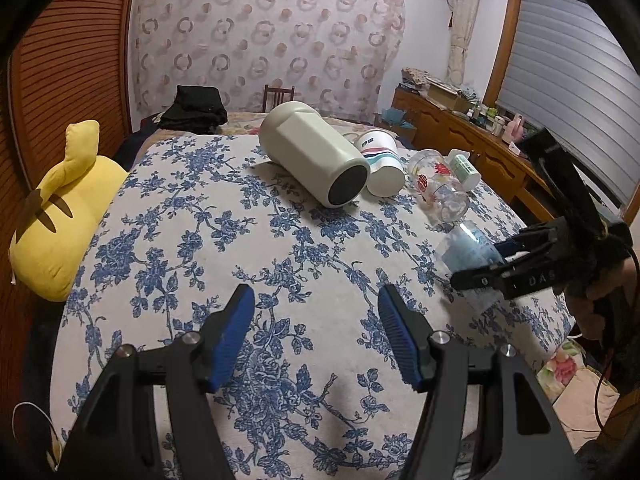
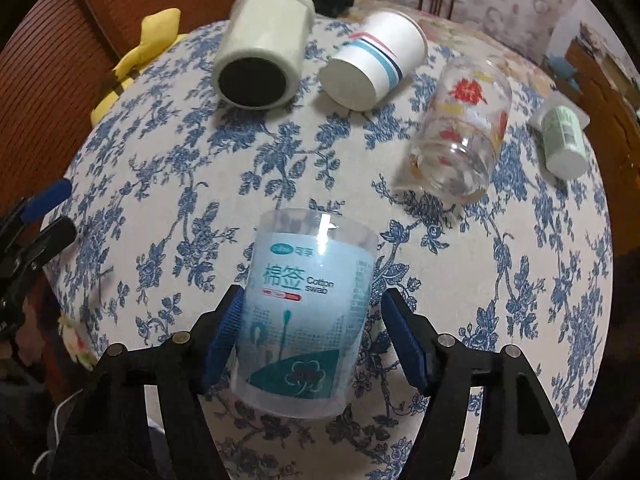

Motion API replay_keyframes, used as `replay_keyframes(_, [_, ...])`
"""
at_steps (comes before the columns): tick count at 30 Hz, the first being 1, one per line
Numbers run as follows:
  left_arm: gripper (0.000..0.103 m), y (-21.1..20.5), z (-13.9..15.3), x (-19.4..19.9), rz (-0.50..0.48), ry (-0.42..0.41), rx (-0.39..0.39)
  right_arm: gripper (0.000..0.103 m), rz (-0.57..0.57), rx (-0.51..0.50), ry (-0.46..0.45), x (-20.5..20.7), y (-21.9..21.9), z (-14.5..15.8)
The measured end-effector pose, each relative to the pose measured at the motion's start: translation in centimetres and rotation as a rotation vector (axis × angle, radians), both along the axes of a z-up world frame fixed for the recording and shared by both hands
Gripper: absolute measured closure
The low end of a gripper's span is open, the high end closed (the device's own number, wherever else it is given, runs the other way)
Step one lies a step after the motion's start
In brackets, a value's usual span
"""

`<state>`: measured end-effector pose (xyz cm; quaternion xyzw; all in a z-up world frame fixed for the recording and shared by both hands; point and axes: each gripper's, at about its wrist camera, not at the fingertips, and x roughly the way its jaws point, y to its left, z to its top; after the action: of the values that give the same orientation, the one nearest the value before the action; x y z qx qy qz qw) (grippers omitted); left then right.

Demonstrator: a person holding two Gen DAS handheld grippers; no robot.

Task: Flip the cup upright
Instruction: 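Rotate the held tub with the right tool until its open end faces up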

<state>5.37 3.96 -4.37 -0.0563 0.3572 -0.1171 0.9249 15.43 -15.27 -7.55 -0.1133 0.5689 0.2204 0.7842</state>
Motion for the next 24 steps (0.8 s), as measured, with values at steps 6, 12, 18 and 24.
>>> replay_keyframes(6, [0.04,0.0,0.0,0.2,0.003,-0.003,0.02,0.035,-0.009,0.031,0.017,1.3,0.4,0.5])
replay_keyframes(12, [0.04,0.1,0.2,0.7,0.015,-0.007,0.032,0.044,0.046,0.093,-0.088,0.9,1.5,2.2])
replay_keyframes(18, [0.04,0.1,0.5,1.0,0.023,-0.013,0.044,0.044,0.093,0.064,-0.275,0.1,2.3,2.8])
replay_keyframes(24, [0.04,0.1,0.6,1.0,0.026,-0.018,0.057,0.043,0.07,0.146,-0.379,0.5,1.8,3.1])
